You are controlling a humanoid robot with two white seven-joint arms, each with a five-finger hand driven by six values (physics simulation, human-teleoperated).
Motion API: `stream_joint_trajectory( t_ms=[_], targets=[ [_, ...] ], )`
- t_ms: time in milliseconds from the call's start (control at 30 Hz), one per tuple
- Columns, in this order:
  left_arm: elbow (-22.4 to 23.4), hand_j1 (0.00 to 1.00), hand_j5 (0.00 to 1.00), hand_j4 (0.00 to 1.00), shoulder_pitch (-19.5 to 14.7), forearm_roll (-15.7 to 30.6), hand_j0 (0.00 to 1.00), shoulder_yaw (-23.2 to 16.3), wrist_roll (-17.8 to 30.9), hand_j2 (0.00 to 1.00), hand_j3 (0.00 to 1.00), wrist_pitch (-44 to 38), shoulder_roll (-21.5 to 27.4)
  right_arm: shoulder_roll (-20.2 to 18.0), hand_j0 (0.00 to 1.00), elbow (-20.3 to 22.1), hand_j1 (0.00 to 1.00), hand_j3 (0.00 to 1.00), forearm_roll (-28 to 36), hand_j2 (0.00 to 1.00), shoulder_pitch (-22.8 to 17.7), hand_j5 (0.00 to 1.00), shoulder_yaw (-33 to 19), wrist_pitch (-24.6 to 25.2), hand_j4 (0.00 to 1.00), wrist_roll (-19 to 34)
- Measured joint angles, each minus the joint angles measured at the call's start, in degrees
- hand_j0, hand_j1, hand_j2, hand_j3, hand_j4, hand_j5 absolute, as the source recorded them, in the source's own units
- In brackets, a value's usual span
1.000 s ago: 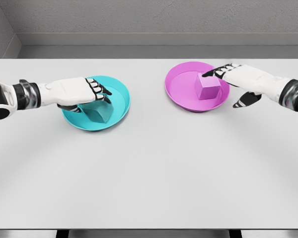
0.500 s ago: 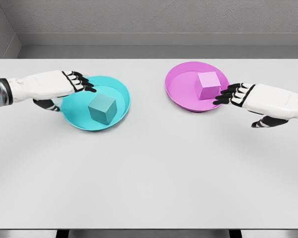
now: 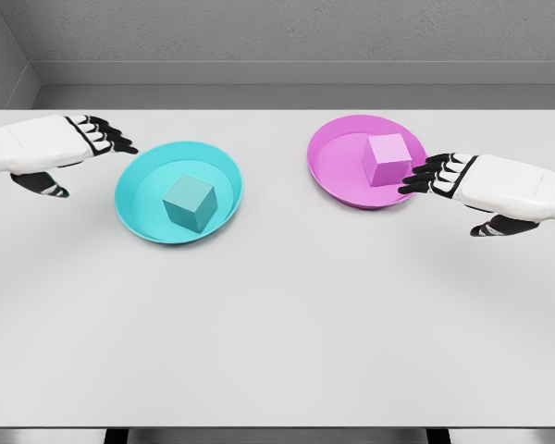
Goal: Place the blocks in the corresponding plates according to their colors
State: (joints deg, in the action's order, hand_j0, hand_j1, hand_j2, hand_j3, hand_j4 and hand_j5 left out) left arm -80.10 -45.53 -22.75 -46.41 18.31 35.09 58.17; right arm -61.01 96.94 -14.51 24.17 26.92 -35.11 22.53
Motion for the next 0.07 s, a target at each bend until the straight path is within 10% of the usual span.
stream_joint_trajectory(
  t_ms=[67],
  targets=[
    [0.0, 1.00, 1.00, 1.00, 0.0, 0.0, 1.00, 0.0, 0.0, 1.00, 1.00, 0.0, 0.0, 0.0, 1.00, 0.0, 1.00, 1.00, 0.0, 1.00, 0.0, 1.00, 0.0, 0.0, 1.00, 0.0]
  ],
)
